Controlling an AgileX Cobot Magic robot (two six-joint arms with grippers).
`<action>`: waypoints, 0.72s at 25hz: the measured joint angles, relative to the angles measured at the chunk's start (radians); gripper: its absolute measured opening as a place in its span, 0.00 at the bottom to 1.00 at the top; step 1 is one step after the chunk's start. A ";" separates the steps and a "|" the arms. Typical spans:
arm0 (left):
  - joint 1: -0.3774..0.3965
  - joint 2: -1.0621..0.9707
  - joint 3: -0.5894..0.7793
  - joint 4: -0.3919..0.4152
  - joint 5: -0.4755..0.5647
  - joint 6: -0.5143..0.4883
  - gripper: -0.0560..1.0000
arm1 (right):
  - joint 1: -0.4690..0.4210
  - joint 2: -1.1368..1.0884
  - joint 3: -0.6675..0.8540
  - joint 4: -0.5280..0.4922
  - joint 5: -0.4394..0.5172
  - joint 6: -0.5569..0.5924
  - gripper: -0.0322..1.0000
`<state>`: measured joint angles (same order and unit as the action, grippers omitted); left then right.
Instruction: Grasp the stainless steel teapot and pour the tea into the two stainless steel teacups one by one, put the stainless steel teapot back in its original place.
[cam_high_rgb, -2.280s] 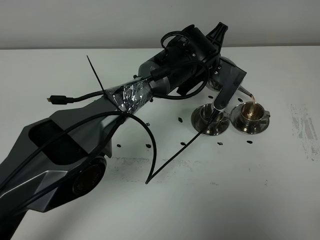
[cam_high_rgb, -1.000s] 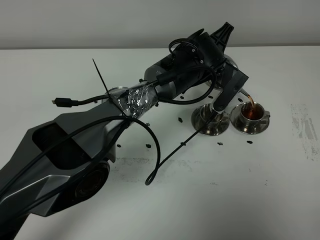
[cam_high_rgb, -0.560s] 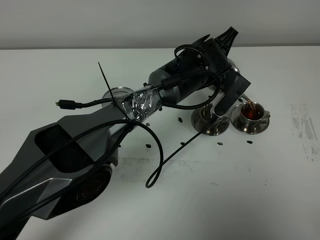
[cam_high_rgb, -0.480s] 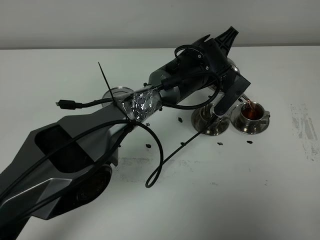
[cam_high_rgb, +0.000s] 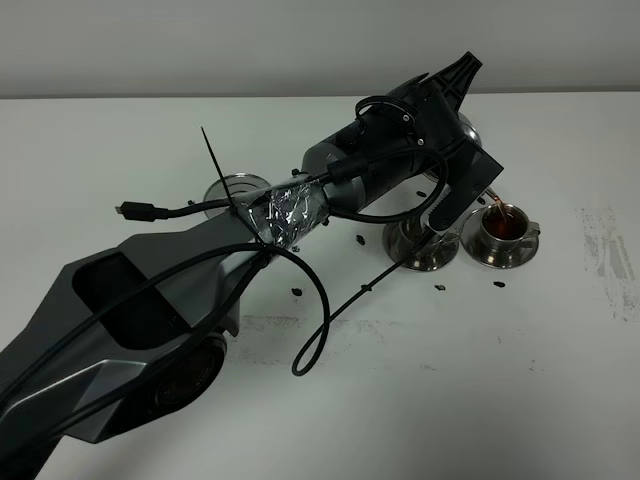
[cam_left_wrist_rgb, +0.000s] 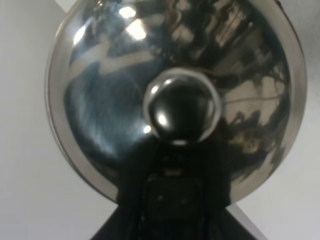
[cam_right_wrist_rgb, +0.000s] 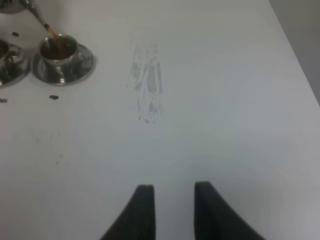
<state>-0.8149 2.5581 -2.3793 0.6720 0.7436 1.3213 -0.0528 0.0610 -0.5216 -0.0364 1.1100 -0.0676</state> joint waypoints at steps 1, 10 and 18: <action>-0.001 0.000 0.000 0.001 0.000 0.000 0.23 | 0.000 0.000 0.000 0.000 0.000 0.000 0.21; -0.006 0.000 0.000 0.026 -0.004 0.000 0.23 | 0.000 0.000 0.000 0.000 0.000 0.000 0.21; -0.006 0.000 0.000 0.007 0.000 -0.049 0.23 | 0.000 0.000 0.000 0.000 0.000 0.000 0.21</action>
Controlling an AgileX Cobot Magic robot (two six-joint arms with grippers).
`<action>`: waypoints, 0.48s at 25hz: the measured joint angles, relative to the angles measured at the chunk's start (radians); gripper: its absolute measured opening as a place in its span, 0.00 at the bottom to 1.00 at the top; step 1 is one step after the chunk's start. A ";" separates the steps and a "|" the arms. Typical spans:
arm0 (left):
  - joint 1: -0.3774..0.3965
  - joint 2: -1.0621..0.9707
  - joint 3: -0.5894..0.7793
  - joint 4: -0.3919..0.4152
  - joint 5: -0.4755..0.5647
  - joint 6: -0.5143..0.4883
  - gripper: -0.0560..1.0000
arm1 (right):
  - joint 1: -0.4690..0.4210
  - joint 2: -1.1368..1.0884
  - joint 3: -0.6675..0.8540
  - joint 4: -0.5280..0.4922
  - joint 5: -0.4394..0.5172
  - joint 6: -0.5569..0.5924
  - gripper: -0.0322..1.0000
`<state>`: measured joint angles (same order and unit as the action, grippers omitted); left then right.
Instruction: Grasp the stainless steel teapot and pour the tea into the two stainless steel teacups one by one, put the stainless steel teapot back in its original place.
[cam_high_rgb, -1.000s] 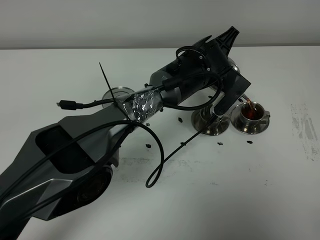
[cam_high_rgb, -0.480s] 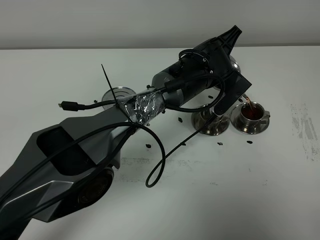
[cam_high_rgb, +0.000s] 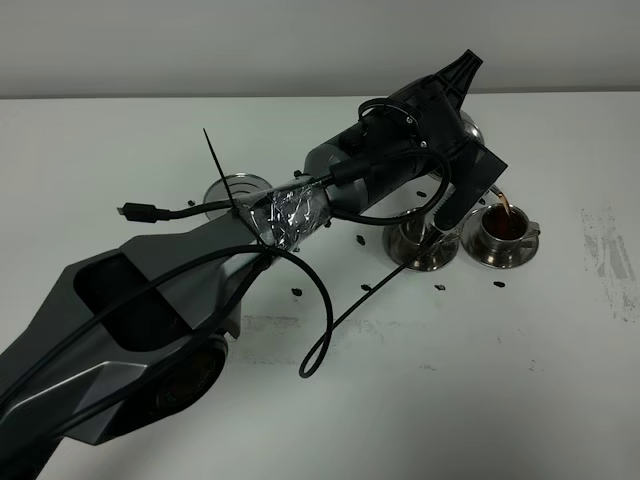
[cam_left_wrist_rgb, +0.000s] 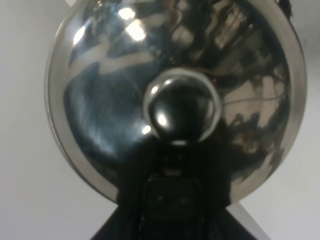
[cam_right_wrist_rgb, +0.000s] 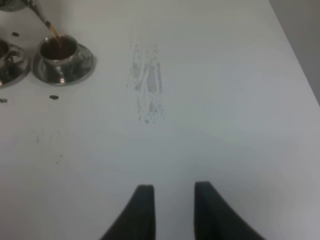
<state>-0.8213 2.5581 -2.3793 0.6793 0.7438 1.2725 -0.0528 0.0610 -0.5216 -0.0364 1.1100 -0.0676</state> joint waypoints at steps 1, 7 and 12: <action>0.002 0.000 0.000 -0.016 0.000 -0.006 0.23 | 0.000 0.000 0.000 0.000 0.000 0.000 0.21; 0.014 0.000 0.000 -0.083 0.001 -0.034 0.23 | 0.000 0.000 0.000 0.000 0.000 0.000 0.21; 0.032 0.000 0.000 -0.119 0.007 -0.079 0.23 | 0.000 0.000 0.000 0.000 0.000 0.000 0.21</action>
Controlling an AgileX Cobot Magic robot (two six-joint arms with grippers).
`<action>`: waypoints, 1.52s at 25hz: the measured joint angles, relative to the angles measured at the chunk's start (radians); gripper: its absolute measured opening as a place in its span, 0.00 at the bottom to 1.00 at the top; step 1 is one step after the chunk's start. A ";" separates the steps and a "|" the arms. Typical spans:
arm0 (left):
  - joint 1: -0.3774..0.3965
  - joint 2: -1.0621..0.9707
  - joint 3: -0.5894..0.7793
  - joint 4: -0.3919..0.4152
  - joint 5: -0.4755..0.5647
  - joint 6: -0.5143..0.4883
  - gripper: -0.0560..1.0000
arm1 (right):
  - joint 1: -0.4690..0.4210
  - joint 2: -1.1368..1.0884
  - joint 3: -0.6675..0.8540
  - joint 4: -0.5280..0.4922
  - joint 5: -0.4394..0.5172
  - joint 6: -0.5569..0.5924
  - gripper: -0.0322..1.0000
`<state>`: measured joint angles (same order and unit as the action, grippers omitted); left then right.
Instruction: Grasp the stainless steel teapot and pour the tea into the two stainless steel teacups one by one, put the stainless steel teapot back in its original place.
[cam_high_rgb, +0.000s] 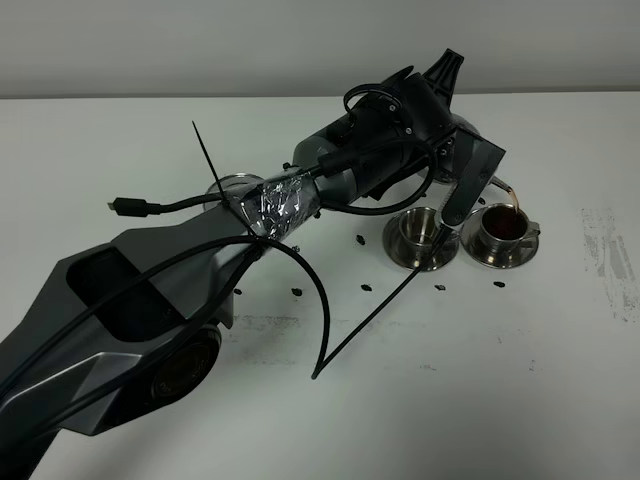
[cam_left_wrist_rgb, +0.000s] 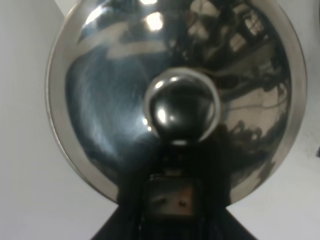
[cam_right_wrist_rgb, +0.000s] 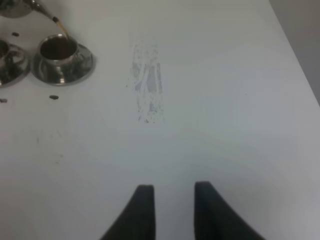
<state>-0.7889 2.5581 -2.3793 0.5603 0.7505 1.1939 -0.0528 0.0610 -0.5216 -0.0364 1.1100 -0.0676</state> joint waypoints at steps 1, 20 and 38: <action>0.003 0.000 0.000 -0.004 0.002 -0.003 0.23 | 0.000 0.000 0.000 0.000 0.000 0.000 0.21; 0.040 -0.027 -0.001 -0.185 0.034 -0.278 0.23 | 0.000 0.000 0.000 0.000 0.000 0.000 0.21; -0.037 -0.372 0.431 -0.542 0.075 -0.330 0.23 | 0.000 0.000 0.000 0.000 0.000 0.000 0.21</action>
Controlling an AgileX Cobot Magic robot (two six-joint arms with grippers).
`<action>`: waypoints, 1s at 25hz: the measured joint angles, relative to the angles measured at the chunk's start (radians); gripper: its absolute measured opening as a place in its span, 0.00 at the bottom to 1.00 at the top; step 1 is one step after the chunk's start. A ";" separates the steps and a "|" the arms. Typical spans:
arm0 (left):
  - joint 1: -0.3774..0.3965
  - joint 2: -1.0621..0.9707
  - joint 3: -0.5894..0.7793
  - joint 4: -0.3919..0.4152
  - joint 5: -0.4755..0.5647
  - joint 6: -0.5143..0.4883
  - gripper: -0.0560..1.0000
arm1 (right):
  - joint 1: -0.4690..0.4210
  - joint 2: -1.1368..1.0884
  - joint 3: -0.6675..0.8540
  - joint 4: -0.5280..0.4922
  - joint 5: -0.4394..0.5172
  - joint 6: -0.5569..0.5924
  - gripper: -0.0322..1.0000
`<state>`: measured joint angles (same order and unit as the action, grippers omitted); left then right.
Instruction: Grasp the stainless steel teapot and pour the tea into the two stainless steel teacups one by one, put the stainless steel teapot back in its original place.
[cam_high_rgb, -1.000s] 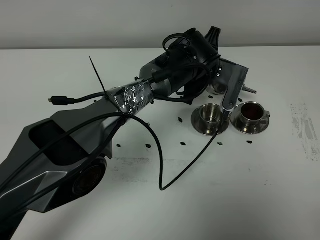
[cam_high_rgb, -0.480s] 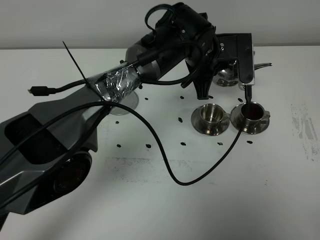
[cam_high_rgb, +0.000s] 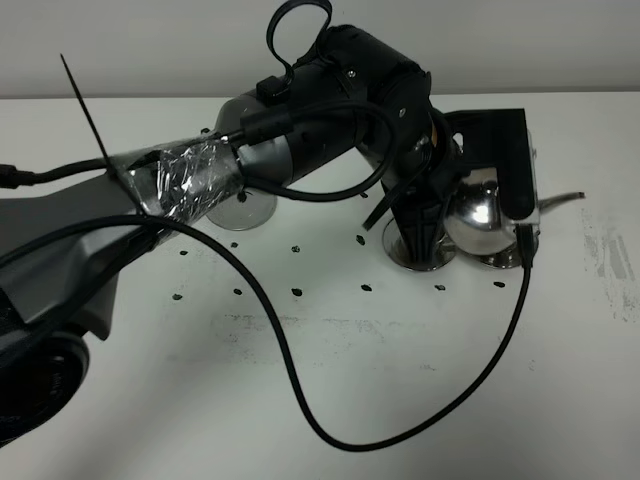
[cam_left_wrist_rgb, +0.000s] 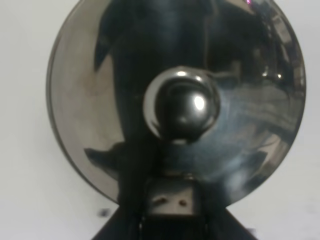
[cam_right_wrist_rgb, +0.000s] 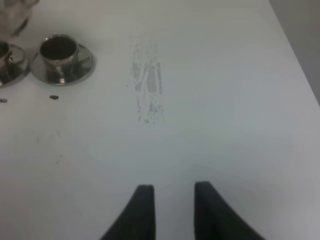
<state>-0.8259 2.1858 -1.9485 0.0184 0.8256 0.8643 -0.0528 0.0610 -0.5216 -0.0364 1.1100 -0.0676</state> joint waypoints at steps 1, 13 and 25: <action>-0.008 -0.017 0.043 -0.010 -0.018 -0.001 0.23 | 0.000 0.000 0.000 0.000 0.000 0.000 0.21; -0.023 0.026 0.143 -0.084 -0.117 -0.067 0.23 | 0.000 0.000 0.000 0.000 0.000 0.000 0.21; -0.041 0.092 0.146 -0.148 -0.114 -0.053 0.23 | 0.000 0.000 0.000 0.000 0.000 0.000 0.21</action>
<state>-0.8670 2.2782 -1.8024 -0.1300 0.7116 0.8113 -0.0528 0.0610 -0.5216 -0.0364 1.1100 -0.0676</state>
